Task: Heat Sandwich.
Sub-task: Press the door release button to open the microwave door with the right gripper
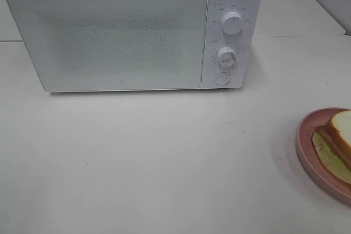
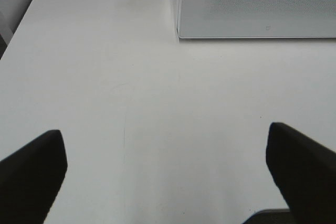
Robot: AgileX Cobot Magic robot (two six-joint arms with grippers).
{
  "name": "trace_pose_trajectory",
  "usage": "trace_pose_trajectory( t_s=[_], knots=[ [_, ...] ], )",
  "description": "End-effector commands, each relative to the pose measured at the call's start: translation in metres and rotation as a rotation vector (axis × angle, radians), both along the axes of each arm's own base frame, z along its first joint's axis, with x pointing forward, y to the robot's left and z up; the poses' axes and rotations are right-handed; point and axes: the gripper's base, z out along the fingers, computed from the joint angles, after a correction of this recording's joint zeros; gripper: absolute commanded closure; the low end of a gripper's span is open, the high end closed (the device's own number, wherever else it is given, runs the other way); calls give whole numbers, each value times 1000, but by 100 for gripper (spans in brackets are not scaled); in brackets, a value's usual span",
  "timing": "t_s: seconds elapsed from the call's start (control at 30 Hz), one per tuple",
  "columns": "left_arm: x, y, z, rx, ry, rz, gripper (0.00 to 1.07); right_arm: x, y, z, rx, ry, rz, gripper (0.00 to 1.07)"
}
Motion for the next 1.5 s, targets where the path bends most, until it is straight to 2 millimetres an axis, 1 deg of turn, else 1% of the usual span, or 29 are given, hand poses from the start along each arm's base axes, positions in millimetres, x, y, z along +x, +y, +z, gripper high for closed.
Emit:
trace_pose_trajectory(
  t_s=[0.03,0.07,0.1,0.17,0.23,0.27,0.3,0.4,0.43,0.47,0.53,0.57,0.6,0.67,0.73,0.77,0.83,0.87,0.9,0.93,1.0,1.1,1.13,1.17,1.27,1.3,1.37,1.4,1.5],
  knots=[
    [-3,-1,0,-11,-33,-1,9,13,1,6,4,-18,1,32],
    [-3,-1,0,-11,-33,-1,9,17,1,7,3,-18,2,32],
    [-3,-1,0,-11,-33,-1,9,25,2,7,2,-13,4,32],
    [-3,-1,0,-11,-33,-1,9,28,2,7,2,-10,5,32],
    [-3,-1,0,-11,-33,-1,9,36,2,7,1,-8,7,32],
    [-3,-1,0,-11,-33,-1,9,44,3,8,0,-4,10,32],
    [-3,-1,0,-11,-33,-1,9,44,3,8,0,-4,10,32],
    [-3,-1,0,-11,-33,-1,9,57,4,8,-1,-2,14,32],
    [-3,-1,0,-11,-33,-1,9,66,4,7,-1,2,17,32],
    [-3,-1,0,-11,-33,-1,9,66,4,7,-1,2,17,32],
    [-3,-1,0,-11,-33,-1,9,75,5,6,-2,8,19,32],
    [-3,-1,0,-11,-33,-1,9,83,5,5,-2,14,22,32],
    [-3,-1,0,-11,-33,-1,9,83,5,5,-2,14,22,32],
    [-3,-1,0,-11,-33,-1,9,93,6,3,-3,21,24,32],
    [-3,-1,0,-11,-33,-1,9,106,7,0,-3,25,29,32],
    [-3,-1,0,-11,-33,-1,9,106,7,0,-3,25,29,32],
    [-3,-1,0,-11,-33,-1,9,115,7,-3,-3,29,32,32],
    [-3,-1,0,-11,-33,-1,9,125,8,-6,-2,31,35,32],
    [-3,-1,0,-11,-33,-1,9,129,8,-8,-2,30,36,32],
    [-3,-1,0,-11,-33,-1,9,129,8,-8,-2,30,36,32],
    [-3,-1,0,-11,-33,-1,9,142,9,-12,-1,27,41,32],
    [-3,-1,0,-11,-33,-1,9,150,10,-16,-1,23,44,32],
    [-3,-1,0,-11,-33,-1,9,159,10,-20,0,24,47,32],
    [-3,-1,0,-11,-33,-1,9,163,10,-23,0,27,49,32],
    [-3,-1,0,-11,-33,-1,9,170,11,-28,1,35,51,32],
    [-3,-1,0,-11,-33,-1,9,177,11,-33,2,44,53,32],
    [-3,-1,0,-11,-33,-1,9,184,12,-38,3,48,55,32],
    [-3,-1,0,-11,-33,-1,9,184,12,-38,3,48,55,32],
    [-3,-1,0,-11,-33,-1,9,198,13,-47,8,31,60,32]
  ],
)
